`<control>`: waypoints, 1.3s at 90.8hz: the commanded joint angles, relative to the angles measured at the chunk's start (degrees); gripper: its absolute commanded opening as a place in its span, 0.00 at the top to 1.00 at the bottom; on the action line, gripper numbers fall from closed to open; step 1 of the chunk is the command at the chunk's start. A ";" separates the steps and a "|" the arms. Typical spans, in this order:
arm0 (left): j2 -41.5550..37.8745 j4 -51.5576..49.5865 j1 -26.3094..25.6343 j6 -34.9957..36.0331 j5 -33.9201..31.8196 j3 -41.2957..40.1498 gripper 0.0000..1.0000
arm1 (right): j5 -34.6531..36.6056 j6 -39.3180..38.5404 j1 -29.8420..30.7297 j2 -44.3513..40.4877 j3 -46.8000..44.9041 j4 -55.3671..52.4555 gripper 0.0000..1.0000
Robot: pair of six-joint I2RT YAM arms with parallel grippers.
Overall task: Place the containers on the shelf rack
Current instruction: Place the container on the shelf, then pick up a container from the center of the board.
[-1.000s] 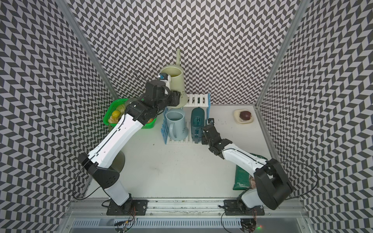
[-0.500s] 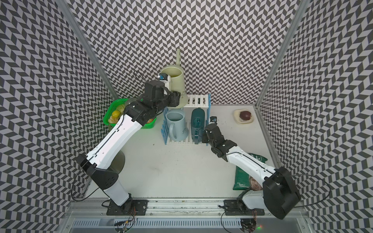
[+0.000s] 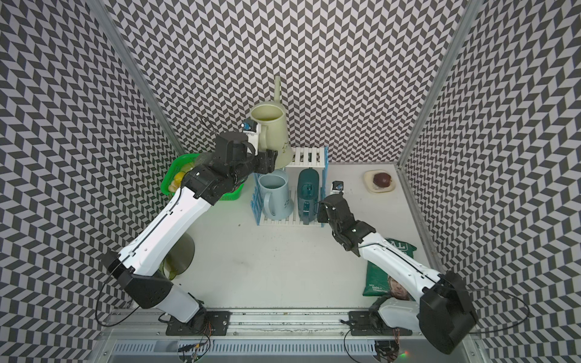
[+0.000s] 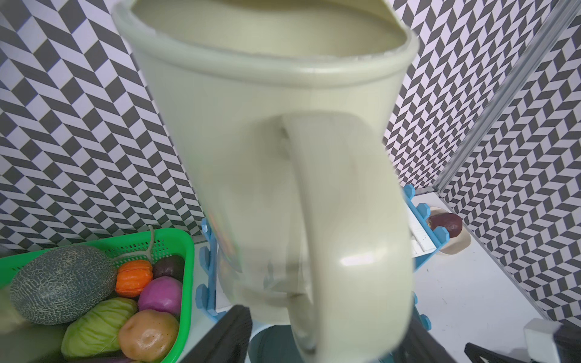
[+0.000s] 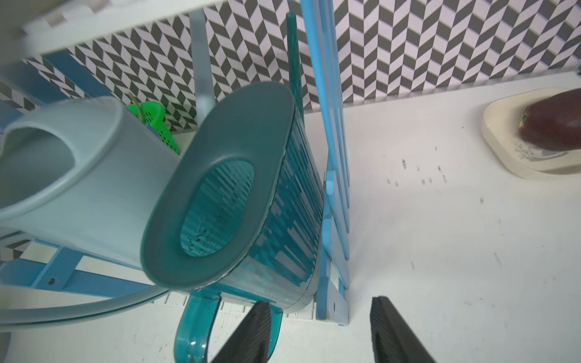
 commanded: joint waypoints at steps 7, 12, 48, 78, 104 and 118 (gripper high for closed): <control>-5.79 3.51 0.59 5.29 -1.33 -4.91 0.19 | 2.12 -0.66 0.39 -3.14 -0.69 2.89 0.39; -7.17 3.39 1.00 6.03 -1.26 -6.52 0.18 | 2.12 -0.81 0.39 -3.50 -0.73 3.07 0.35; -17.87 -4.24 12.80 16.72 1.63 -16.30 0.00 | 4.49 -10.39 0.21 -12.35 -3.45 6.37 0.06; -25.92 -18.49 42.44 31.12 20.64 -26.12 0.00 | 1.37 -11.66 0.21 -20.68 -5.78 10.23 0.01; -23.46 -27.70 75.05 49.01 32.28 -29.87 0.00 | 1.94 -13.83 0.22 -19.07 -4.82 9.55 0.00; -27.16 -28.01 83.79 56.32 31.93 -35.35 0.00 | 1.46 -14.00 0.21 -17.96 -4.61 10.48 0.00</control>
